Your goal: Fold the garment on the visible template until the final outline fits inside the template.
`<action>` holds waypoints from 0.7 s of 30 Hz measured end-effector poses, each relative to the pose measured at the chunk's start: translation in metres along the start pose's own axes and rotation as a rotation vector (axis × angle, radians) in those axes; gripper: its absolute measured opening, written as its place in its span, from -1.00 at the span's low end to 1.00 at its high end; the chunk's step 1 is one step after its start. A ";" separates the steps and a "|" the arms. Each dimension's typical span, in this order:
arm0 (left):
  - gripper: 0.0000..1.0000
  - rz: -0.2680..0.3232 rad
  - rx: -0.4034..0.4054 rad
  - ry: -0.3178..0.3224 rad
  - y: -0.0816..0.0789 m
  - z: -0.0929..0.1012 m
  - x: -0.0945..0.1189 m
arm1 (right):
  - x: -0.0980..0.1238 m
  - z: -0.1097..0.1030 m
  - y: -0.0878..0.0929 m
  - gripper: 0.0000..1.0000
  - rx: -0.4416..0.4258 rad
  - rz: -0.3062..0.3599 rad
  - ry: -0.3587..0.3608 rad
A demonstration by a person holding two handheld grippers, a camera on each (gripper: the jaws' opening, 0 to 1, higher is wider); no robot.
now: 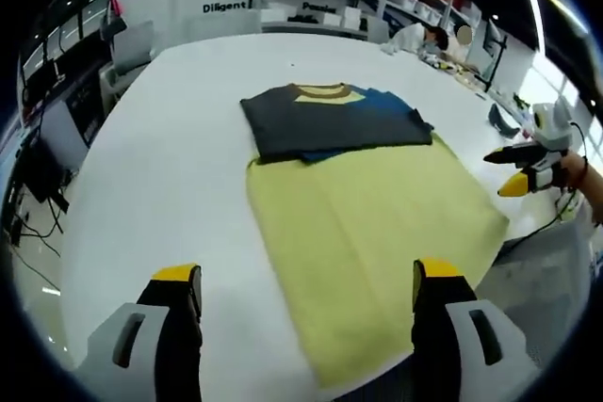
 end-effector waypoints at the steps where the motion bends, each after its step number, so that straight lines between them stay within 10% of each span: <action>1: 0.81 -0.008 0.005 0.001 0.003 0.000 0.001 | 0.002 -0.001 0.004 0.79 -0.004 -0.009 0.000; 21: 0.22 -0.181 0.084 -0.050 0.049 0.004 0.007 | 0.009 -0.006 0.050 0.20 -0.002 -0.094 0.081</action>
Point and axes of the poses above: the point that each gripper's makers call its tool centre point, and the gripper's own axes: x roughly backward along the fingers, z roughly to its right, y roughly out of its underside, the point moved 6 cm from there along x, roughly backward along the fingers, and after that the axes turned 2 degrees about -z, right-handed, at the moved point
